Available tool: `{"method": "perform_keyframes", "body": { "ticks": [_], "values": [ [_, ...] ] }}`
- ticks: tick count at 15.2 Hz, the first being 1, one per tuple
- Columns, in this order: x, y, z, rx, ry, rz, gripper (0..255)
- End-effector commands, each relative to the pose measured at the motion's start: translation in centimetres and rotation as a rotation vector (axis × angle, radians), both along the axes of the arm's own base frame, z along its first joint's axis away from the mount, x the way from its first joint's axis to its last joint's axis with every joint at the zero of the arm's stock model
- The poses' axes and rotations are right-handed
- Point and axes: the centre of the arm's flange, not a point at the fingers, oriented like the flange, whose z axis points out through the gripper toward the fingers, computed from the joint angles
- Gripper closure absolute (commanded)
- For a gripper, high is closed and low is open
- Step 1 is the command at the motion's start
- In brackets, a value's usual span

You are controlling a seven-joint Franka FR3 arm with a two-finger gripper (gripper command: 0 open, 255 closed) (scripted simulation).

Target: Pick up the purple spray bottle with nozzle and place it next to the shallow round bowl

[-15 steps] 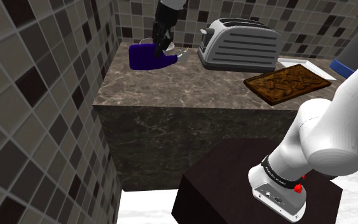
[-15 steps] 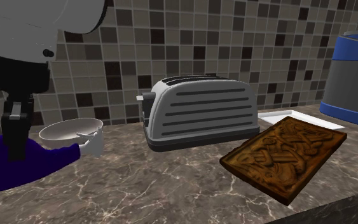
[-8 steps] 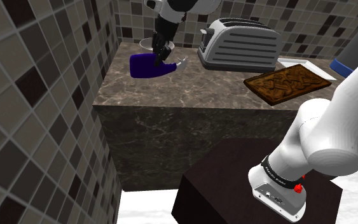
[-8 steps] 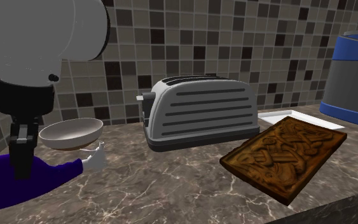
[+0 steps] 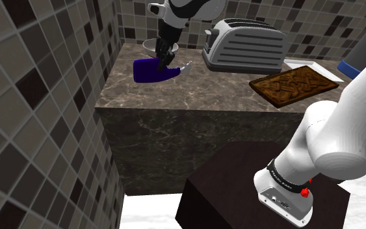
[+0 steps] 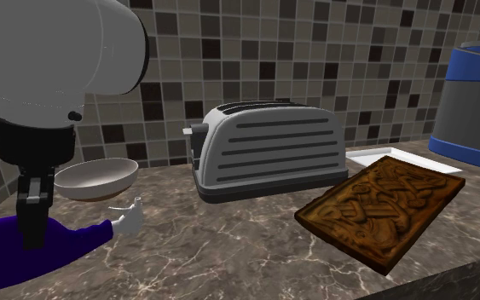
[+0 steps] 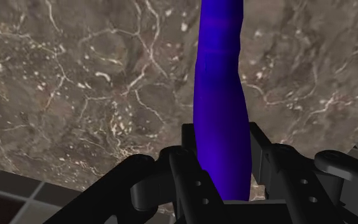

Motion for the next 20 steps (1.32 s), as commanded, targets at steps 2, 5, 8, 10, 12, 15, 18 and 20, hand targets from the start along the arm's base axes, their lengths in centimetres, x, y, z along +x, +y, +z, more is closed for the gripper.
{"method": "perform_keyframes", "body": {
  "ticks": [2,5,8,10,12,15,18,20],
  "values": [
    [0.0,0.0,0.0,0.0,0.0,0.0,255],
    [0.0,0.0,0.0,0.0,0.0,0.0,0],
    [0.0,0.0,0.0,0.0,0.0,0.0,0],
    [-0.5,-0.5,2.6,0.0,0.0,0.0,0],
    [-0.9,-1.0,4.8,0.0,0.0,0.0,0],
    [-0.9,-1.0,4.8,0.0,0.0,0.0,0],
    [-0.9,-1.0,4.8,0.0,0.0,0.0,0],
    [-0.9,-1.0,4.8,0.0,0.0,0.0,0]
  ]
}}
